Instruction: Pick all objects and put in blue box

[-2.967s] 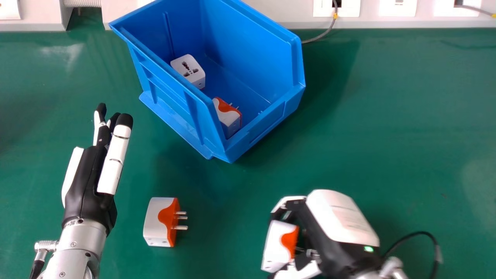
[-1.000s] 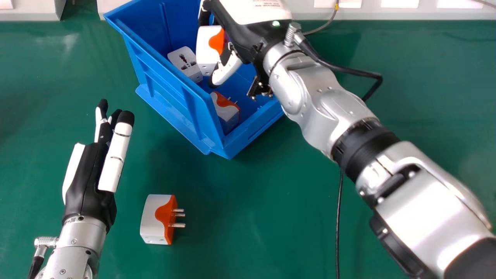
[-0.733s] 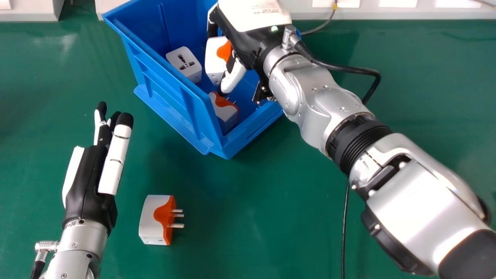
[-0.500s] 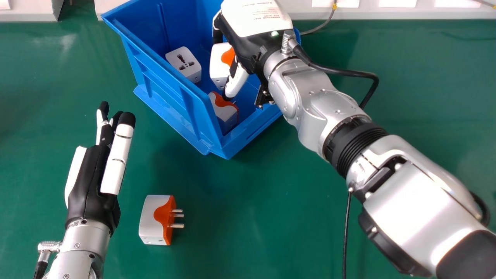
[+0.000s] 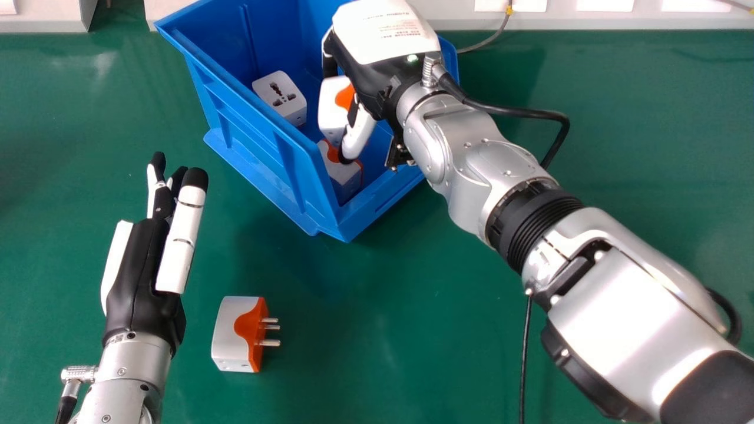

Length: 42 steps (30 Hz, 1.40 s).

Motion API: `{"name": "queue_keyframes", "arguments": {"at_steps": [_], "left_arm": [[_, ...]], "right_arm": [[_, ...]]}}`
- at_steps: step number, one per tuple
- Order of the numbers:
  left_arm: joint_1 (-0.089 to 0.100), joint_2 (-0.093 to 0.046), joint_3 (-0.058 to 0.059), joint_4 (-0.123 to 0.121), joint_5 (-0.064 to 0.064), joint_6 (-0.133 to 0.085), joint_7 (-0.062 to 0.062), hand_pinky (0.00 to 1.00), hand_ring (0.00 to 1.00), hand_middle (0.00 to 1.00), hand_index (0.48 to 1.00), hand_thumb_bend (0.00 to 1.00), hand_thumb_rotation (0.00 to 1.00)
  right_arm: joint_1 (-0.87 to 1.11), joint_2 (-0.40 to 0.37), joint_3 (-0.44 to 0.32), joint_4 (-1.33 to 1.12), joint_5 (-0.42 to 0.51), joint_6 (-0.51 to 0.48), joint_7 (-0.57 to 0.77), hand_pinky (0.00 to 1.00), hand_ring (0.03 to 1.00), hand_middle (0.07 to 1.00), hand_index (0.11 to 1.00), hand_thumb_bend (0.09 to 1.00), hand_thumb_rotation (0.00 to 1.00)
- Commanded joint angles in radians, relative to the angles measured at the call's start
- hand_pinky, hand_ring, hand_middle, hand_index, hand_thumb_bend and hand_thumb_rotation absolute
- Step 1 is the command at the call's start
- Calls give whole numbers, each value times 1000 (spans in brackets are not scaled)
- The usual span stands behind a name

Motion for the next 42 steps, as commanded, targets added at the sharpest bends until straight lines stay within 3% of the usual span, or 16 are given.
{"name": "queue_keyframes", "arguments": {"at_steps": [1, 4, 6, 7, 11, 20, 31, 36, 37, 42], "left_arm": [[1, -3, -5, -30, 12, -5, 8, 1000, 1000, 1000, 1000, 557, 945], [-4, -2, -8, -25, 18, -2, 13, 1000, 1000, 1000, 1000, 564, 945], [-9, -2, -8, -18, 21, -2, 15, 1000, 1000, 1000, 1000, 565, 945], [-12, -2, -9, -15, 22, -2, 15, 1000, 1000, 1000, 999, 567, 946], [-21, -2, -12, -7, 28, -4, 18, 1000, 1000, 1000, 998, 568, 948], [-40, 3, -17, 16, 36, -15, 17, 1000, 1000, 1000, 999, 577, 954], [-71, 8, -22, 55, 45, -18, 18, 1000, 1000, 1000, 1000, 558, 958], [-84, 3, -23, 61, 40, -12, 17, 1000, 1000, 1000, 1000, 554, 959], [-84, 2, -24, 60, 39, -12, 16, 1000, 1000, 1000, 1000, 553, 960], [-82, 4, -31, 53, 54, -22, 21, 1000, 1000, 1000, 1000, 545, 963]], "right_arm": [[-30, -12, 16, -18, -11, 15, 14, 337, 423, 476, 552, 566, 261], [-25, -23, 42, -25, -31, 21, 19, 533, 641, 678, 692, 629, 384], [-19, -32, 50, -38, -31, 23, 17, 587, 699, 733, 731, 638, 415], [-16, -36, 50, -43, -28, 22, 16, 693, 797, 829, 805, 635, 466], [-5, -41, 41, -51, -13, 22, 12, 824, 910, 930, 898, 600, 512], [12, -57, 45, -68, -14, 44, 21, 931, 993, 995, 971, 453, 433], [36, -99, 12, -131, 14, 46, 29, 951, 998, 1000, 966, 415, 379], [170, -159, -86, -344, 104, 34, 45, 948, 998, 1000, 964, 407, 339], [202, -170, -97, -398, 108, 39, 49, 955, 999, 1000, 963, 381, 281], [460, -246, -163, -833, 91, 89, 27, 951, 1000, 1000, 963, 347, 182]]}}
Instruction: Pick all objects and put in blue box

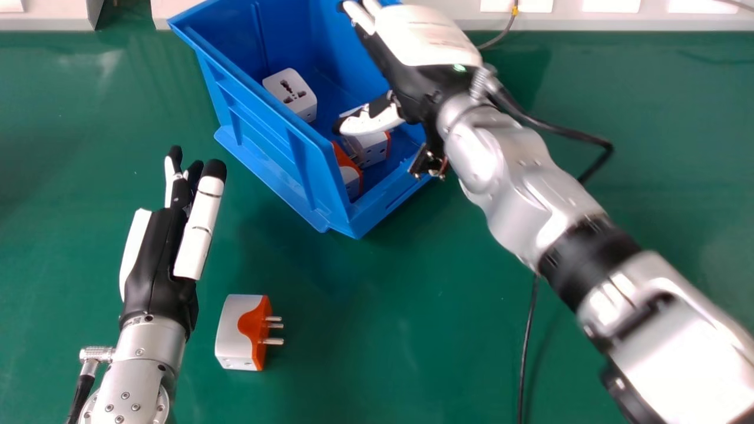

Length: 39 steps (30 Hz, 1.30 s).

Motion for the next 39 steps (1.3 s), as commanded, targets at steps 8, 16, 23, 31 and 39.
{"name": "queue_keyframes", "arguments": {"at_steps": [8, 16, 23, 31, 39], "left_arm": [[-15, 3, 2, -10, -3, -30, -4, 1000, 1000, 1000, 1000, 542, 968], [-23, 8, 16, 15, -16, -47, -11, 1000, 1000, 1000, 1000, 533, 970], [-21, 10, 24, 28, -17, -69, -14, 1000, 1000, 1000, 1000, 528, 969], [-8, 5, 52, 45, -34, -113, -29, 1000, 1000, 1000, 1000, 513, 959], [-1, -3, 92, 24, -62, -71, 3, 1000, 1000, 1000, 998, 515, 947]], "right_arm": [[429, -101, -127, -675, -47, 33, -67, 923, 980, 986, 943, 356, 155], [811, -164, -170, -939, -36, -85, -92, 922, 971, 972, 937, 363, 164], [944, -208, -156, -917, -76, -207, -112, 912, 962, 958, 924, 362, 140], [1042, -264, -136, -931, -123, -330, -96, 889, 952, 942, 905, 356, 154], [769, -253, -55, -550, -111, -526, -87, 565, 954, 930, 867, 398, 319]]}}
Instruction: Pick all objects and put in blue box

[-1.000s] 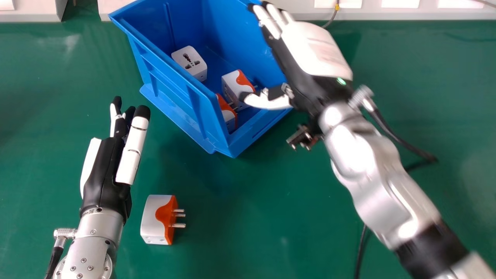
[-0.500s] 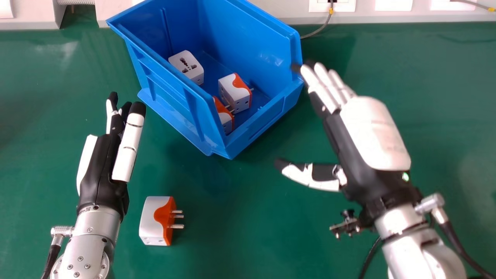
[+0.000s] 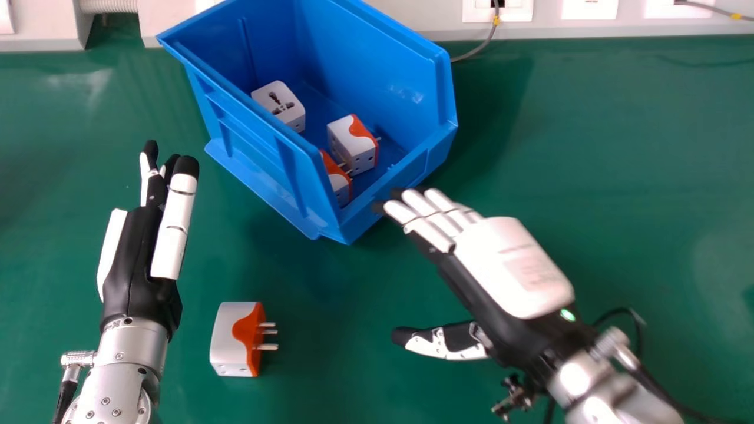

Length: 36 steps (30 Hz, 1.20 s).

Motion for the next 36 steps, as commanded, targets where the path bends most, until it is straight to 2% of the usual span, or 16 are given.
{"name": "queue_keyframes", "arguments": {"at_steps": [1, 2, 3, 6, 9, 13, 17, 21, 27, 30, 31, 33, 34, 35, 36], "left_arm": [[0, -2, 12, -24, -5, 4, 18, 1000, 1000, 1000, 998, 515, 947], [-2, -1, 13, -20, 0, 2, 23, 999, 1000, 1000, 997, 515, 944], [-4, 1, 14, -15, 4, -2, 26, 999, 1000, 1000, 997, 515, 944], [-4, 5, 15, -9, 12, -11, 34, 993, 1000, 1000, 995, 509, 939], [-1, 9, 18, -9, 12, -21, 35, 992, 1000, 1000, 994, 507, 938], [7, 11, 24, -15, 12, -22, 38, 997, 1000, 1000, 993, 503, 937], [7, 9, 30, -10, 9, -25, 40, 998, 1000, 1000, 994, 513, 937], [2, 8, 30, -6, 5, -23, 39, 999, 1000, 1000, 997, 547, 935], [1, 12, 30, -5, 3, -20, 35, 1000, 1000, 1000, 998, 562, 935], [3, 10, 29, -13, 1, -16, 34, 1000, 1000, 1000, 999, 563, 935], [3, 10, 29, -14, 1, -15, 33, 1000, 1000, 1000, 999, 564, 935], [1, 11, 29, -15, 1, -12, 33, 1000, 1000, 1000, 999, 564, 935], [1, 11, 29, -15, 0, -11, 33, 1000, 1000, 1000, 999, 565, 936], [1, 10, 29, -17, 0, -8, 33, 1000, 1000, 1000, 999, 565, 936], [1, 9, 29, -19, 0, -5, 34, 1000, 1000, 1000, 999, 566, 936]], "right_arm": [[-49, 2, 22, 14, 3, -62, 0, 565, 954, 930, 867, 398, 319], [-60, 1, 27, 22, 4, -73, 6, 452, 943, 917, 845, 459, 414], [-72, 0, 32, 29, 5, -83, 14, 452, 943, 917, 845, 459, 414], [-116, 4, 48, 57, 7, -111, 38, 231, 913, 890, 797, 617, 613], [-172, 8, 65, 96, 20, -150, 71, 185, 907, 885, 790, 657, 659], [-235, 11, 78, 136, 50, -196, 138, 60, 904, 883, 795, 793, 788], [-296, 24, 103, 184, 40, -230, 167, 31, 912, 894, 808, 828, 823], [-359, 50, 132, 232, 36, -248, 198, 10, 952, 927, 843, 849, 881], [-454, 70, 173, 301, 1, -300, 206, 2, 986, 953, 873, 838, 901], [-467, 69, 194, 242, -4, -313, 260, 2, 989, 956, 878, 830, 900], [-468, 67, 198, 221, -5, -313, 275, 1, 991, 962, 888, 768, 890], [-468, 66, 205, 183, -6, -308, 306, 1, 991, 962, 888, 768, 890], [-470, 69, 211, 159, -7, -304, 327, 1, 993, 968, 897, 614, 842], [-475, 73, 219, 137, -12, -302, 344, 1, 993, 968, 897, 614, 842], [-482, 78, 227, 121, -19, -301, 359, 1, 995, 971, 902, 491, 739]]}}
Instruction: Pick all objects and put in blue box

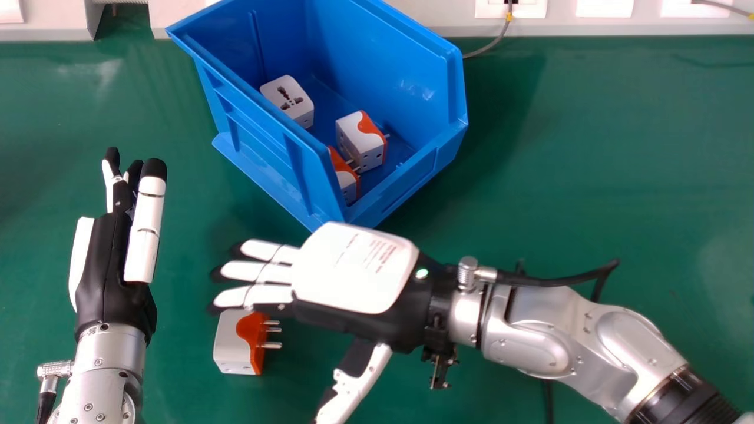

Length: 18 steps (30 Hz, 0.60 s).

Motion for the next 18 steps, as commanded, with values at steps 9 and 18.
{"name": "queue_keyframes", "arguments": {"at_steps": [9, 18], "left_arm": [[-2, 3, 8, -42, -9, 21, 4, 1000, 1000, 1000, 1000, 567, 934], [6, -14, 13, -71, -13, 48, 23, 1000, 1000, 1000, 1000, 562, 932]], "right_arm": [[-201, 66, 83, 10, -89, -49, 95, 0, 995, 958, 890, 327, 193], [-395, 133, 167, 198, -219, -116, 22, 0, 997, 967, 893, 385, 207]]}}
